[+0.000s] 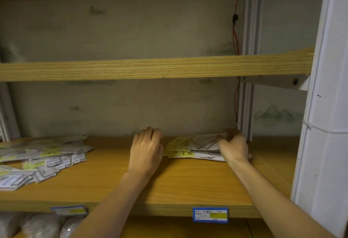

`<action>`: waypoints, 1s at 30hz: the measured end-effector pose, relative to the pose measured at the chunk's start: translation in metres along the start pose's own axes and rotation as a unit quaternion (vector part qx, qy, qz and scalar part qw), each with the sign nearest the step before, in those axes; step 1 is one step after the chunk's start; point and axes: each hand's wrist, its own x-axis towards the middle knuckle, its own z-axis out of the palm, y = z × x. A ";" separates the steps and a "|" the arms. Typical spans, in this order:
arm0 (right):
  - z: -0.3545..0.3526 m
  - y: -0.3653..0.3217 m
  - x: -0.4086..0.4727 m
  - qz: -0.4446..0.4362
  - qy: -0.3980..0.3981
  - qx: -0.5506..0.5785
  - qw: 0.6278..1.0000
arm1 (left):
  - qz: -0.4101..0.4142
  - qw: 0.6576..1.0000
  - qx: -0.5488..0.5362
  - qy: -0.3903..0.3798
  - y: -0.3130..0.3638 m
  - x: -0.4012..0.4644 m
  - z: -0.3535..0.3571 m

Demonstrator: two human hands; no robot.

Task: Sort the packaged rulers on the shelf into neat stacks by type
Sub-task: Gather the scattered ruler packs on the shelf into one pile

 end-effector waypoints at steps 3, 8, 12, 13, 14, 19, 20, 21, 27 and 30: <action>-0.003 0.001 0.002 0.045 0.046 0.093 0.994 | -0.003 1.000 -0.001 0.001 0.000 0.000 0.000; -0.005 0.001 0.002 0.035 0.069 0.088 0.993 | -0.005 1.000 -0.007 0.005 0.000 -0.001 0.000; -0.007 0.002 0.003 0.023 0.060 0.027 0.998 | -0.003 1.000 -0.004 0.007 0.001 0.000 0.000; -0.007 0.002 0.003 0.019 0.061 0.015 0.998 | -0.003 1.000 -0.003 0.007 0.001 0.000 0.000; -0.006 0.003 0.003 0.014 0.065 0.003 0.998 | -0.004 1.000 -0.004 0.006 0.001 0.000 0.000; -0.001 0.006 0.004 -0.004 0.068 -0.083 0.994 | -0.010 1.000 -0.004 -0.007 0.000 -0.001 0.001; -0.001 0.006 0.003 -0.008 0.067 -0.095 0.993 | -0.010 1.000 -0.003 -0.009 0.000 -0.001 0.001; -0.001 0.006 0.003 -0.013 0.065 -0.105 0.992 | -0.009 1.000 -0.002 -0.011 0.000 -0.001 0.001; 0.000 0.004 -0.002 -0.060 0.059 -0.155 0.984 | -0.003 1.000 -0.007 -0.029 0.001 -0.001 -0.001; 0.000 0.001 -0.009 -0.096 0.067 -0.154 0.981 | -0.001 0.999 0.023 -0.027 0.001 0.001 -0.005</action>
